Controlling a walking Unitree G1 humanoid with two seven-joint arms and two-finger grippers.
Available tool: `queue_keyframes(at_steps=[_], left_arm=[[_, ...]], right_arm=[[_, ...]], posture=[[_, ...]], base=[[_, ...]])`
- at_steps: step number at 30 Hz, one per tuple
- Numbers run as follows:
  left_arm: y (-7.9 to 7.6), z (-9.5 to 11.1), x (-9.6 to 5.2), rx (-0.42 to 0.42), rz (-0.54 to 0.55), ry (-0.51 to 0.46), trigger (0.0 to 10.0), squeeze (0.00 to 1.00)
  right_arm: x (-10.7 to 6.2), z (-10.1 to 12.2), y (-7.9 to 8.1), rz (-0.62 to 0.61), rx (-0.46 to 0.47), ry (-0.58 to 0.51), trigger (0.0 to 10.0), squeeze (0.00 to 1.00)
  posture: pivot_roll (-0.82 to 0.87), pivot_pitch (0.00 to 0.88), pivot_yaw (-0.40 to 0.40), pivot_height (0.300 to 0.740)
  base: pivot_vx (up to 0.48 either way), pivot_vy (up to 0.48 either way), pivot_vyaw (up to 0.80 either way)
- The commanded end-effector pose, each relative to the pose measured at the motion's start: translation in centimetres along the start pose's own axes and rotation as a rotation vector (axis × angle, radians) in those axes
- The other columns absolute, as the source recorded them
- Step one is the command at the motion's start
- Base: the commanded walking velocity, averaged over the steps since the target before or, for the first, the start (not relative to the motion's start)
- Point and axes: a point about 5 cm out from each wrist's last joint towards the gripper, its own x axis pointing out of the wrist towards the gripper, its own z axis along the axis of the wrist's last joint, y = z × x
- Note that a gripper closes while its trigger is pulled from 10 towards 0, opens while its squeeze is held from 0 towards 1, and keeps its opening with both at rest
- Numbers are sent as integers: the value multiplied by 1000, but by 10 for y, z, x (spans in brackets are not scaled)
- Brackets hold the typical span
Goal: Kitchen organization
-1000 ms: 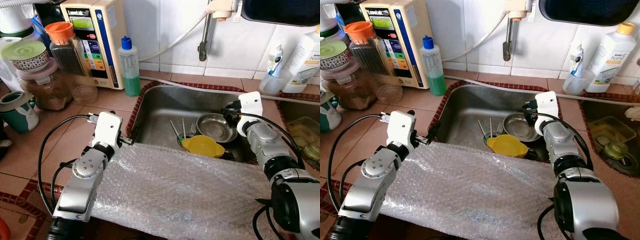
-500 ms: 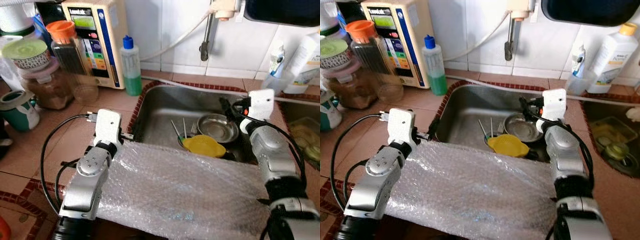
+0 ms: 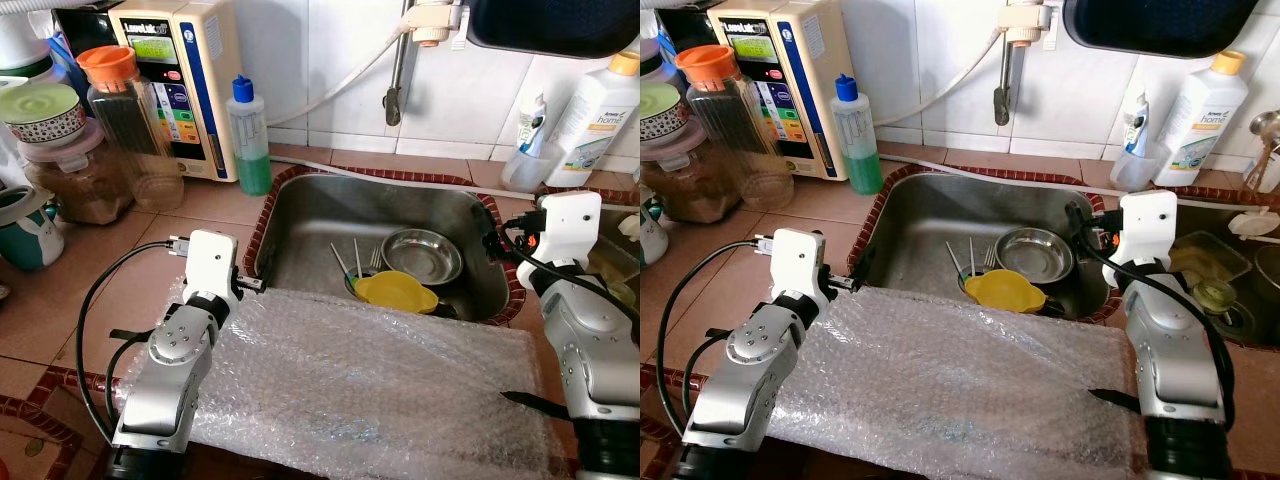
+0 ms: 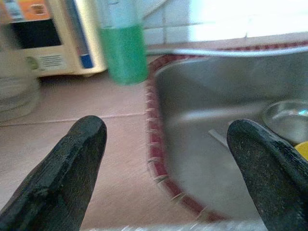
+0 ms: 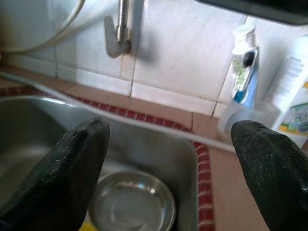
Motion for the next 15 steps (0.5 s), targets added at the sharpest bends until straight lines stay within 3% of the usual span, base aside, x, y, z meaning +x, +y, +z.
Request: queue_keyframes(at_steps=[1, 2, 3, 5, 9, 15], left_arm=[[3, 4, -4, 50, 33, -16, 10000, 0], [4, 4, -5, 63, 44, -25, 10000, 0], [7, 2, -8, -16, 42, -34, 10000, 0], [13, 0, -9, -61, 91, -23, 10000, 0], [16, 10, -12, -42, 97, -66, 10000, 0], [12, 20, -15, -22, 52, -100, 10000, 0]], right_arm=[[-5, 3, 5, -1, 14, 0, 10000, 306], [-8, 2, 8, -4, 24, 11, 10000, 0], [-15, -2, 16, 0, 56, 30, 10000, 0], [-21, -3, 27, 37, 24, 39, 10000, 0], [-29, -2, 28, 16, 93, 40, 10000, 0], [-39, 3, 26, -16, 101, 31, 10000, 0]], posture=[[-31, 0, -6, 740], [-31, 0, -6, 740], [-35, 0, -8, 740], [-35, 0, -4, 740], [-32, 0, 6, 740], [-32, 0, 29, 740]], base=[[0, 0, 0], [0, 0, 0], [0, 0, 0], [0, 0, 0], [0, 0, 0], [0, 0, 0]])
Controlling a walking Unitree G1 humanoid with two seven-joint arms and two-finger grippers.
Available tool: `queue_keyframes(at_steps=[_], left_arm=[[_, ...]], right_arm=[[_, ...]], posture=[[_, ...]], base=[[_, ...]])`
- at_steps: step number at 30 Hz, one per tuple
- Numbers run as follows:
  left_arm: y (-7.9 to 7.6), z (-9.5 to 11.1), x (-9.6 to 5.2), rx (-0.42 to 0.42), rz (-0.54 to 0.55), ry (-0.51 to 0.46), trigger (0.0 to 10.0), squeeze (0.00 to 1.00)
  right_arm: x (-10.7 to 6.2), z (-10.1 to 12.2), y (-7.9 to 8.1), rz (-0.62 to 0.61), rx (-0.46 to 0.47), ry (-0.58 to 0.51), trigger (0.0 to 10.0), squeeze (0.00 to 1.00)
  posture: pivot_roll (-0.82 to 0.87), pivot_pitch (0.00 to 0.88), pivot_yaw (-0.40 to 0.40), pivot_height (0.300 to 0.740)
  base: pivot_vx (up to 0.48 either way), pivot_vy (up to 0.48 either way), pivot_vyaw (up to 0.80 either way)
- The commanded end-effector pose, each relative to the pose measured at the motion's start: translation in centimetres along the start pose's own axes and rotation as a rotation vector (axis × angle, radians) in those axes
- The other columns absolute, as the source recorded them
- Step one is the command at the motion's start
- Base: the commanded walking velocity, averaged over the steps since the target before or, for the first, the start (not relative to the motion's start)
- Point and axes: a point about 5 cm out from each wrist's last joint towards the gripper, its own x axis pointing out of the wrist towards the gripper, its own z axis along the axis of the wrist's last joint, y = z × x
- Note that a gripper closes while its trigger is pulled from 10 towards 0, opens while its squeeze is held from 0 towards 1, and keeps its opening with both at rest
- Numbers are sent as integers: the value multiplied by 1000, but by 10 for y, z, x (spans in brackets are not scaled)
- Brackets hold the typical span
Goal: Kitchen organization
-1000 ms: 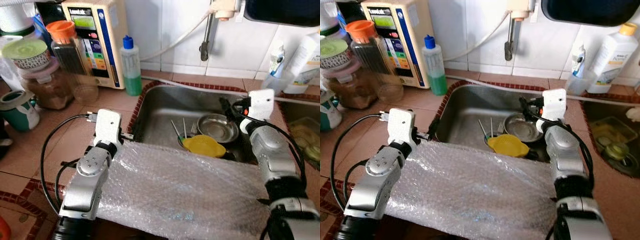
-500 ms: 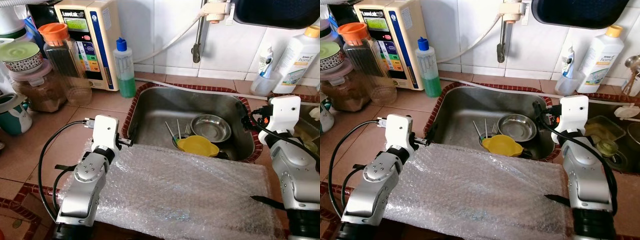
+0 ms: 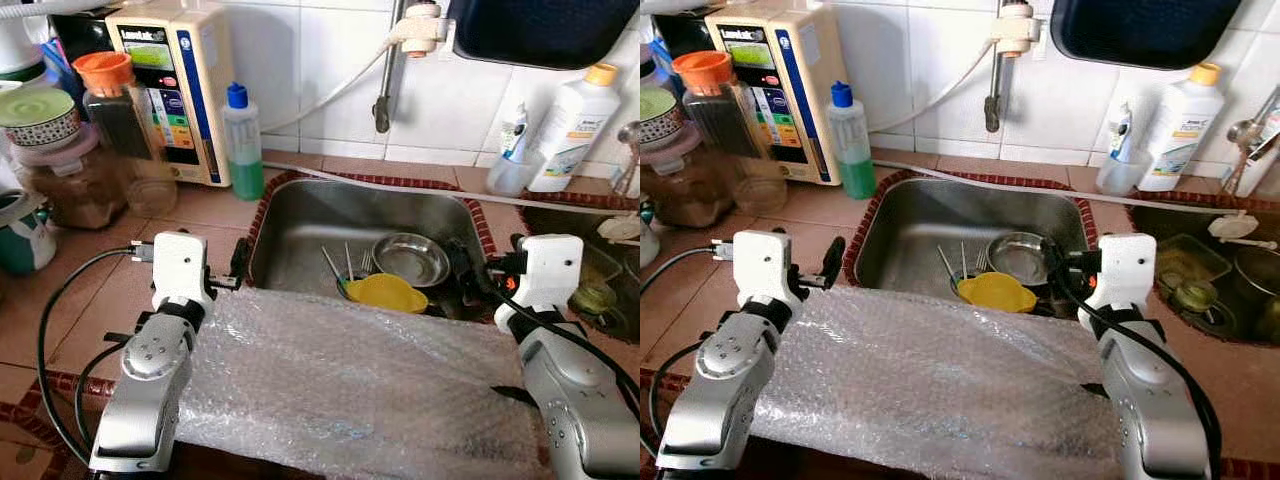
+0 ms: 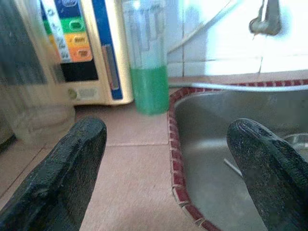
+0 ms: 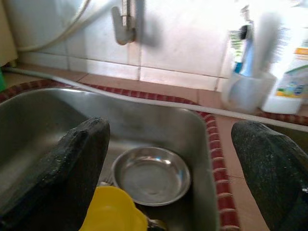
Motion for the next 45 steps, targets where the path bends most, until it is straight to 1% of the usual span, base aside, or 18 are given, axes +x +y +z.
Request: queue_keyframes(at_steps=[1, 9, 15, 17, 19, 24, 31, 45], left_arm=[[-2, 1, -2, 10, -21, 1, 10000, 0], [-5, 1, 0, 6, -46, 17, 10000, 0], [-4, 2, 4, -1, -31, 21, 10000, 0], [-4, 2, 4, -4, -29, 21, 10000, 0], [-5, 1, 4, -25, -26, 32, 10000, 0], [-7, 0, 4, -27, -25, 34, 10000, 0], [-5, -1, 3, -23, -14, 42, 10000, 0], [-4, -2, 3, -24, -10, 50, 10000, 0]], right_arm=[[-3, 5, -1, -13, 5, -16, 10000, 0], [-5, 6, 5, -25, 29, -4, 10000, 0], [-1, 9, 7, -26, 44, -10, 10000, 0], [-1, 9, 7, -28, 48, -11, 10000, 0], [0, 9, 8, -29, 56, -9, 10000, 0], [0, 9, 8, -29, 60, -7, 10000, 0], [1, 9, 6, -42, 69, -3, 10000, 0], [3, 10, 6, -38, 74, 0, 10000, 0]], posture=[[-32, 0, 29, 740], [-36, 0, 44, 740], [-32, 3, 44, 740], [-32, 3, 44, 740], [-33, 6, 43, 740], [-31, 9, 42, 740], [-32, 12, 42, 740], [-32, 12, 40, 740]], base=[[0, 0, 0], [0, 0, 0], [0, 0, 0], [0, 0, 0], [0, 0, 0], [0, 0, 0], [-253, 0, 0], [-250, 0, 0]])
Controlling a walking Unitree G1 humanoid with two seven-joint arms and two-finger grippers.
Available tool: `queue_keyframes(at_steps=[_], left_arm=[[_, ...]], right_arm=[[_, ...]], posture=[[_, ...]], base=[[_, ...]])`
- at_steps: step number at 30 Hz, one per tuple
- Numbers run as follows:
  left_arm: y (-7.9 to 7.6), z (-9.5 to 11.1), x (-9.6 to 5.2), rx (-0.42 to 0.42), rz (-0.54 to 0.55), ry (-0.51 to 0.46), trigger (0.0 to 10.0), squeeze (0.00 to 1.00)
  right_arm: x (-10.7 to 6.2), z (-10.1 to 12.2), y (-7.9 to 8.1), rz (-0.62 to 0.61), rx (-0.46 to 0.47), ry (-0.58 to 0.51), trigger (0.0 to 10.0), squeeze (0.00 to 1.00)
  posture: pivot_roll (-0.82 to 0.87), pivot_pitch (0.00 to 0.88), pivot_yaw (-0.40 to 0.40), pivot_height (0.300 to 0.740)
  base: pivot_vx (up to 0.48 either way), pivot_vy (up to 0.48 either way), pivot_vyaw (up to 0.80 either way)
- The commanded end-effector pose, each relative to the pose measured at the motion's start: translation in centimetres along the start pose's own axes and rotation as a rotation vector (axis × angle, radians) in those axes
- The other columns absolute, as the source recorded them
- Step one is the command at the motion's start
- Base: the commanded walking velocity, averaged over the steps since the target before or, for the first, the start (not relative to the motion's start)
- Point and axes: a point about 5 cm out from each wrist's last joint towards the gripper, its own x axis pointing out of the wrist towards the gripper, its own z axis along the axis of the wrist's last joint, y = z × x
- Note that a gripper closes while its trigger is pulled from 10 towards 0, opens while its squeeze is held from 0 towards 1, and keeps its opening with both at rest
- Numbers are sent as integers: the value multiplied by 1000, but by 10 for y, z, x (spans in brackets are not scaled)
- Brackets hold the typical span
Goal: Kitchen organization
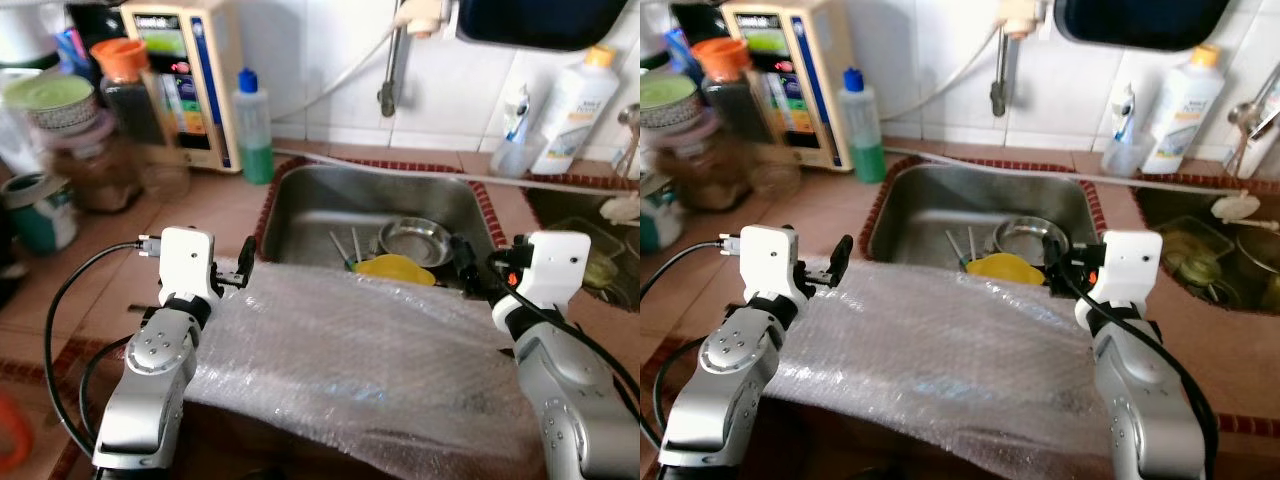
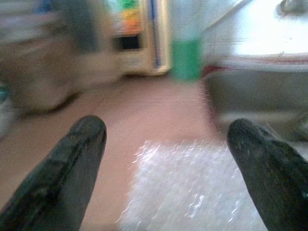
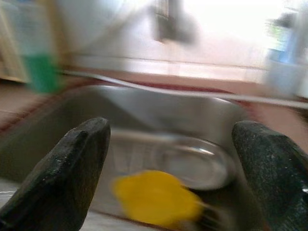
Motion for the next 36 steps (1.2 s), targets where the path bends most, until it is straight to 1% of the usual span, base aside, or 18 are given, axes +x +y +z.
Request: queue_keyframes(at_steps=[1, 5, 20, 24, 25, 26, 29, 31, 36], left_arm=[[0, 3, 3, 4, -2, -5, 10000, 0], [0, 3, 3, 5, -2, -5, 10000, 0], [-4, 5, 8, 0, -13, -19, 10000, 0], [-5, 7, 10, 21, -2, -33, 10000, 0], [-5, 8, 11, 17, -2, -35, 10000, 0], [-7, 9, 11, -18, -40, -38, 10000, 0], [-7, 12, 12, -8, -41, -51, 10000, 0], [-8, 11, 12, -22, -44, -51, 10000, 0], [-12, 11, 11, -21, -53, -53, 10000, 0]], right_arm=[[-2, 0, -1, -11, 9, 4, 10000, 0], [-1, 1, -1, -13, 11, 2, 10000, 0], [3, 3, 1, -1, 10, -8, 10000, 0], [4, 4, 3, 7, 8, -12, 10000, 0], [5, 5, 3, 10, 8, -15, 10000, 0], [6, 6, 4, 14, 5, -19, 10000, 0], [7, 8, 5, 21, 10, -26, 10000, 0], [7, 8, 6, 21, 9, -24, 10000, 0], [6, 8, 7, 27, 1, -25, 10000, 0]], posture=[[-32, 12, 40, 740], [-31, 11, 40, 740], [-40, 2, 35, 740], [-41, 1, 33, 740], [-42, 3, 32, 740], [-42, 5, 31, 740], [-43, 8, 30, 740], [-43, 8, 30, 740], [-46, 12, 26, 740]], base=[[-244, 0, 0], [-247, 0, 0], [0, 0, 0], [0, 0, 0], [0, 0, 0], [0, 0, 0], [0, 0, 0], [0, 0, 0], [0, 0, 0]])
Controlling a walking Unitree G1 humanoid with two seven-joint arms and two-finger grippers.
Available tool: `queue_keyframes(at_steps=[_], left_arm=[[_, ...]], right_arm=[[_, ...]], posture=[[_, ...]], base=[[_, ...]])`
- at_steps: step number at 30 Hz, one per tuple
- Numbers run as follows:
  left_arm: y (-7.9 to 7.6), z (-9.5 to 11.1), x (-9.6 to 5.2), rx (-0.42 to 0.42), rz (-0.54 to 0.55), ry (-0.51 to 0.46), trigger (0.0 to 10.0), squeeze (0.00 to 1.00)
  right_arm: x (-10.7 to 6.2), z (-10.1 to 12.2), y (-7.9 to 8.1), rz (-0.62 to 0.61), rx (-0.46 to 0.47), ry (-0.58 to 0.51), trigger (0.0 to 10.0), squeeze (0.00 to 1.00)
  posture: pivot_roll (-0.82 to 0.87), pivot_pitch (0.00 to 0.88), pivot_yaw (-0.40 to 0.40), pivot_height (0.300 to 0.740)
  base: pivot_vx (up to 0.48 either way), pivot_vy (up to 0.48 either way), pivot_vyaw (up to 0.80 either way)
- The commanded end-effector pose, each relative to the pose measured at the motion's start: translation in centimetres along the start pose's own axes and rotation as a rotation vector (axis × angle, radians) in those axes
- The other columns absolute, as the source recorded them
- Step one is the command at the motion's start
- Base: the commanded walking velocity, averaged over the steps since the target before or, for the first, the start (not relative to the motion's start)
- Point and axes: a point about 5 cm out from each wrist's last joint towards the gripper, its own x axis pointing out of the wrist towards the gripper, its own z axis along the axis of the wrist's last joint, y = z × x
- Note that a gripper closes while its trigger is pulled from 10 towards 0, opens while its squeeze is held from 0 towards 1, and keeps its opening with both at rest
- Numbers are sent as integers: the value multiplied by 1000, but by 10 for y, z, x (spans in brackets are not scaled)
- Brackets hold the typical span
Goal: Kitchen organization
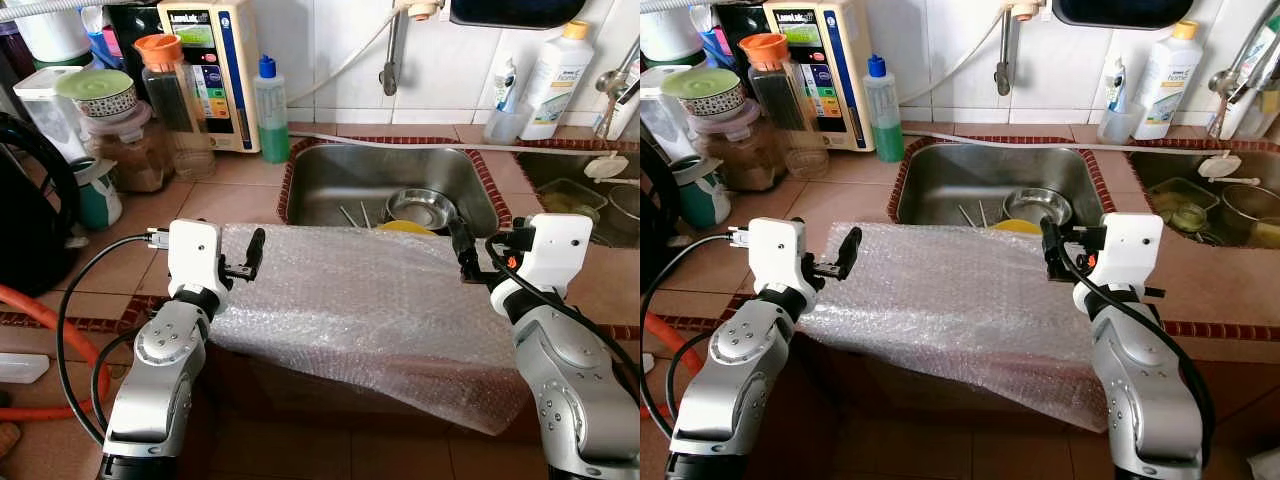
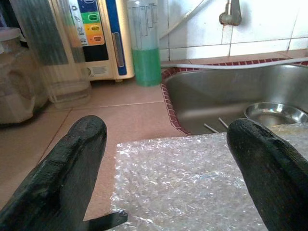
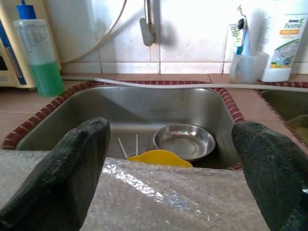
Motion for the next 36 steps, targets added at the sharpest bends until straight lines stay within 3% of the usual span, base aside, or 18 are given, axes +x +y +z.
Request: queue_keyframes(at_steps=[1, 9, 36], left_arm=[[-2, 2, 1, 4, -12, -10, 10000, 0], [1, 3, 3, -3, 6, -15, 10000, 0], [-3, -1, 2, -28, -2, -3, 10000, 0]], right_arm=[[0, 2, 1, 6, -9, -4, 10000, 0], [2, 2, 0, 8, -18, -4, 10000, 0], [3, 3, -3, 8, -34, 3, 10000, 0]], posture=[[-47, 11, 26, 740], [-48, 13, 23, 740], [-57, 18, 13, 740]], base=[[0, 0, 0], [0, -60, 0], [0, -355, 0]])
